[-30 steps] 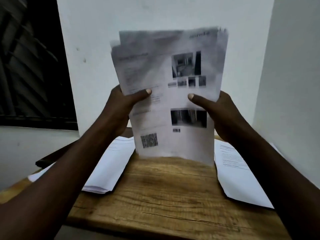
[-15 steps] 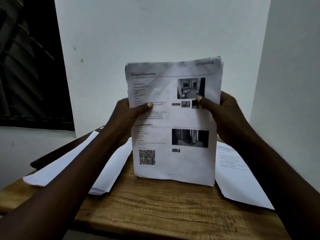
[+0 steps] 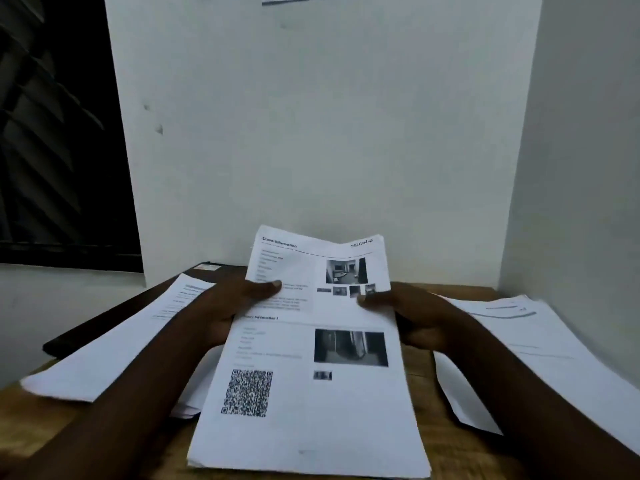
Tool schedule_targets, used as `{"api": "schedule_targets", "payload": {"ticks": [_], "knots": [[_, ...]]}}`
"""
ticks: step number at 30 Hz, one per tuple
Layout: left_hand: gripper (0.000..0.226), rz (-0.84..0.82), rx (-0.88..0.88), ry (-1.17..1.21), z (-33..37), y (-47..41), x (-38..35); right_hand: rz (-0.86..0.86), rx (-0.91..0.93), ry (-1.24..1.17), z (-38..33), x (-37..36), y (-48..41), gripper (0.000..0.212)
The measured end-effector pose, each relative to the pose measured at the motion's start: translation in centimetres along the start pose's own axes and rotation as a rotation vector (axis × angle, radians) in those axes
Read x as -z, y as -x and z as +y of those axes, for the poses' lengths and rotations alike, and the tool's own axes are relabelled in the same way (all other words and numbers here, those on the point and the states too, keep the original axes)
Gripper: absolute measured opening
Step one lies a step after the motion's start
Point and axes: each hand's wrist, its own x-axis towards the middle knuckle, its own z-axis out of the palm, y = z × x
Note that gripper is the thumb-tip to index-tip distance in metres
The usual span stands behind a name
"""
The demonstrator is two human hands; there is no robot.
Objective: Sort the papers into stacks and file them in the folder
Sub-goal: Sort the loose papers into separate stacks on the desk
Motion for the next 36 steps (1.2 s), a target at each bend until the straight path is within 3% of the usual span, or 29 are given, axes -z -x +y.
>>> {"api": "schedule_targets", "payload": {"ticks": [4, 15, 23, 27, 30, 36], "knots": [[0.037, 0.011, -0.049, 0.096, -3.2, -1.4, 1.0, 0.284, 0.107, 0.137, 2.0, 1.7, -2.0, 0.022], [0.049, 0.012, -0.147, 0.095, -4.8, -2.2, 1.9, 0.291, 0.214, 0.131, 3.1, 2.0, -2.0, 0.027], [0.041, -0.013, -0.221, 0.127, -4.9, -1.4, 1.4, 0.333, 0.311, 0.094, 2.9, 2.4, -0.1, 0.015], [0.040, 0.024, -0.255, 0.135, -5.0, -1.1, 1.4, 0.461, 0.369, 0.102, 2.8, 2.0, 0.3, 0.034], [0.041, 0.052, -0.267, 0.150, -5.0, -1.1, 1.4, 0.452, 0.360, 0.074, 2.9, 1.7, 0.1, 0.045], [0.040, 0.076, -0.293, 0.185, -4.8, -1.1, 1.7, 0.438, 0.387, 0.038, 2.7, 1.7, 0.2, 0.007]]}}
